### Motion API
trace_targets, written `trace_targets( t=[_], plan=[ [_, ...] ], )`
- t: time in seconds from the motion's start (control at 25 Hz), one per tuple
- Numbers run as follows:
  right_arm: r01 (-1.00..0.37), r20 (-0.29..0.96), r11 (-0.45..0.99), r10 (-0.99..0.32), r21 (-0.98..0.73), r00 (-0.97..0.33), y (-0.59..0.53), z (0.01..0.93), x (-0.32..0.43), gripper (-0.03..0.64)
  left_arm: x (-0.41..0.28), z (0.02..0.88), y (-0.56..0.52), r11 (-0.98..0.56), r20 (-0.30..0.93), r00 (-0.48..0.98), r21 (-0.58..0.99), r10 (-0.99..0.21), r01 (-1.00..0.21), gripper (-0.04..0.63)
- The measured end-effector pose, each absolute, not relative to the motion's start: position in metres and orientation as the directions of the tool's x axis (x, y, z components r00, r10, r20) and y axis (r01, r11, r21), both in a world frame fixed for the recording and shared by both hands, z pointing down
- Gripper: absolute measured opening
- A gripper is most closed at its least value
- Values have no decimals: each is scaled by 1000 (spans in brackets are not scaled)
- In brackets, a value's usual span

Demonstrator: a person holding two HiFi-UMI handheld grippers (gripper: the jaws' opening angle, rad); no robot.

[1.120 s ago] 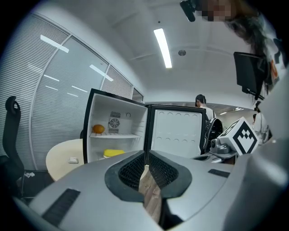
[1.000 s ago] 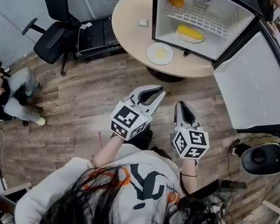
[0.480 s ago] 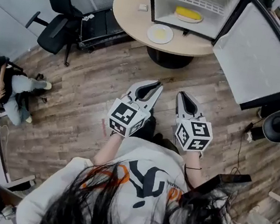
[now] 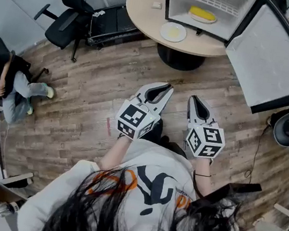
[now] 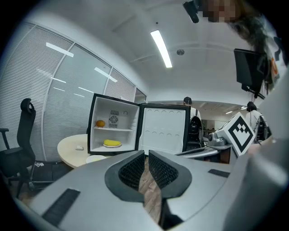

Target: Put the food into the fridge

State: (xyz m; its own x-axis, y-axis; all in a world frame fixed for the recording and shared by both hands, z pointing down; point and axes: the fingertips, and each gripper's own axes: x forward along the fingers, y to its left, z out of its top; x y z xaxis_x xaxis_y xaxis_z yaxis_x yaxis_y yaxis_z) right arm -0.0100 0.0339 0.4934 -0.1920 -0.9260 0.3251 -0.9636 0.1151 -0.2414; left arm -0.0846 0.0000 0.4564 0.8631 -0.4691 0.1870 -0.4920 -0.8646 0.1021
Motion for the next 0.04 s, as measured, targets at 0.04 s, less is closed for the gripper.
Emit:
trace_targets(
  t=[0.04],
  plan=[
    [-965,326,114,-926,-238,-190,36,493,-10,32,-85,456,2,-865,186,864,103,-468,-491,38]
  ],
)
